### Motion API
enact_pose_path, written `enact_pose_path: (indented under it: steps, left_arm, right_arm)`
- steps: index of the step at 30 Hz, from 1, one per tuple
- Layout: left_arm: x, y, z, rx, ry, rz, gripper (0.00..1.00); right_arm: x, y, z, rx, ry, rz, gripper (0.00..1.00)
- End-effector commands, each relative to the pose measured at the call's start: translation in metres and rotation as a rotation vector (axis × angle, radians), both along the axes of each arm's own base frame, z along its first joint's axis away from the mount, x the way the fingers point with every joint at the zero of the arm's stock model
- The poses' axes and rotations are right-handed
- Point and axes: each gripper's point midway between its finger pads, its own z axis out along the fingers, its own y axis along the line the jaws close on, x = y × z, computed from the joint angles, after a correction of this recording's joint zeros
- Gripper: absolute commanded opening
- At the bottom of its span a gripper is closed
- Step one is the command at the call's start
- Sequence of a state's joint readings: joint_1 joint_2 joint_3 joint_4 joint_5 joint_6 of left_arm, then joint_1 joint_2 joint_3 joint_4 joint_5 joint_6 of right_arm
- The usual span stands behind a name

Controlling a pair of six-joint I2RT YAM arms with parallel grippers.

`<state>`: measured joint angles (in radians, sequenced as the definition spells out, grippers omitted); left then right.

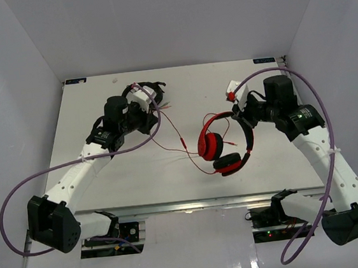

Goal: Wrap the headphones

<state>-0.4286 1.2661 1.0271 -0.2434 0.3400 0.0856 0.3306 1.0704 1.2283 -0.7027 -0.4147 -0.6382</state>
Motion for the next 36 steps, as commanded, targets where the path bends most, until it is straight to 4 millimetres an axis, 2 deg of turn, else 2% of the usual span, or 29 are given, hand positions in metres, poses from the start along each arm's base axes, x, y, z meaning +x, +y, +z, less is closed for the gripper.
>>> enact_pose_path:
  steps: [1, 5, 7, 13, 16, 18, 26, 36]
  left_arm:
    - [-0.021, 0.007, 0.058, -0.040, -0.088, -0.012, 0.00]
    - [-0.031, 0.006, 0.082, -0.062, -0.134, -0.036, 0.00]
    - [-0.033, 0.005, 0.077, -0.053, -0.115, -0.041, 0.00]
    - [-0.027, 0.004, 0.042, 0.004, -0.018, -0.036, 0.00]
    - [-0.020, 0.001, 0.036, 0.015, 0.012, -0.029, 0.00]
    - [-0.014, 0.000, 0.043, 0.016, 0.004, -0.023, 0.00]
    - [-0.005, -0.005, 0.059, 0.006, -0.004, -0.027, 0.00]
    - [-0.009, -0.003, 0.074, -0.005, -0.028, -0.026, 0.00]
  right_arm:
    - [0.020, -0.005, -0.014, -0.121, -0.084, -0.074, 0.08]
    - [0.020, 0.010, -0.025, -0.125, -0.057, -0.047, 0.08]
    - [0.015, 0.022, -0.020, -0.107, -0.065, -0.003, 0.08]
    - [-0.001, 0.051, -0.011, -0.101, -0.120, 0.127, 0.08]
    - [-0.015, 0.064, -0.021, -0.140, -0.119, 0.216, 0.08]
    - [-0.020, 0.070, -0.023, -0.137, -0.117, 0.247, 0.08]
    - [-0.027, 0.085, -0.045, -0.211, -0.127, 0.301, 0.08]
    - [-0.019, 0.080, -0.069, -0.329, -0.170, 0.267, 0.08]
